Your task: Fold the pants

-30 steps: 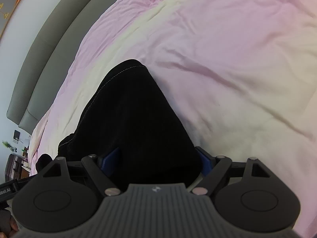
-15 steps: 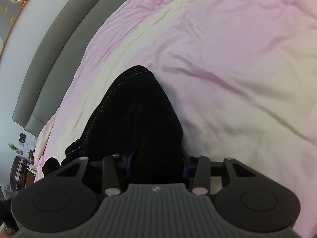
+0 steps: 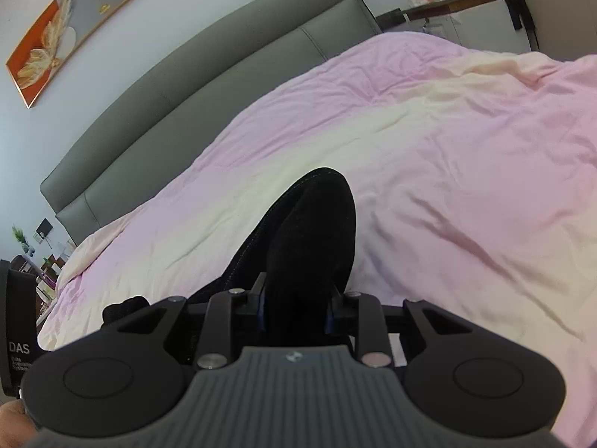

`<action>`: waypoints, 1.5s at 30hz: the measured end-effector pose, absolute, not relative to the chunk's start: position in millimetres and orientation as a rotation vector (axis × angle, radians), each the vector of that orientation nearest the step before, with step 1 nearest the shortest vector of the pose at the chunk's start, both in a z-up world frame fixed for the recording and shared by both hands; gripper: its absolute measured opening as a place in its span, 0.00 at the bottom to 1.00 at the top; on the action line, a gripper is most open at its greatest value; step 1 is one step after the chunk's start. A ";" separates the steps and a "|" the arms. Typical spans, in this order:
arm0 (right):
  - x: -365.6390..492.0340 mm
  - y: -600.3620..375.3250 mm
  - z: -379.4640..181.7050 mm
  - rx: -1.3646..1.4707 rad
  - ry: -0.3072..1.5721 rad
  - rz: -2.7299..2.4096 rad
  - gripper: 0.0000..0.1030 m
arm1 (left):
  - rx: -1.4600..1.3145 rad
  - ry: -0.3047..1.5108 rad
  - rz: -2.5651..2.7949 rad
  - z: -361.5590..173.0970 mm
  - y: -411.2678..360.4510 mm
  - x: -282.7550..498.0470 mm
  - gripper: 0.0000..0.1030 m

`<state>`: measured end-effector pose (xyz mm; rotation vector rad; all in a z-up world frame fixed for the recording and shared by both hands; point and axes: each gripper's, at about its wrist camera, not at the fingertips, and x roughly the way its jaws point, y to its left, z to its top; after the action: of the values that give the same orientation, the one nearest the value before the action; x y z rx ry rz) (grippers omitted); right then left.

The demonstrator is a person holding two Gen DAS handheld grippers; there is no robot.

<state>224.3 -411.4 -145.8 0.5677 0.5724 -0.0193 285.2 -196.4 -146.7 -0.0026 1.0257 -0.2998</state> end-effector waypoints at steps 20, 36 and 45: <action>218.8 -379.5 -125.6 0.448 0.537 -0.062 0.22 | -0.258 0.906 -0.187 -158.8 65.0 215.7 0.86; 217.8 -181.6 -45.4 -0.011 0.371 0.200 0.19 | -0.587 1.002 -0.303 -208.5 98.4 229.0 0.91; 210.5 -65.5 -48.5 -0.291 0.336 0.347 0.18 | -0.704 1.051 -0.258 -212.3 113.8 231.7 0.87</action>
<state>210.5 -65.5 -48.5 -0.2914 0.3359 0.3471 231.7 113.8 -212.3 -0.7037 1.0514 -0.2582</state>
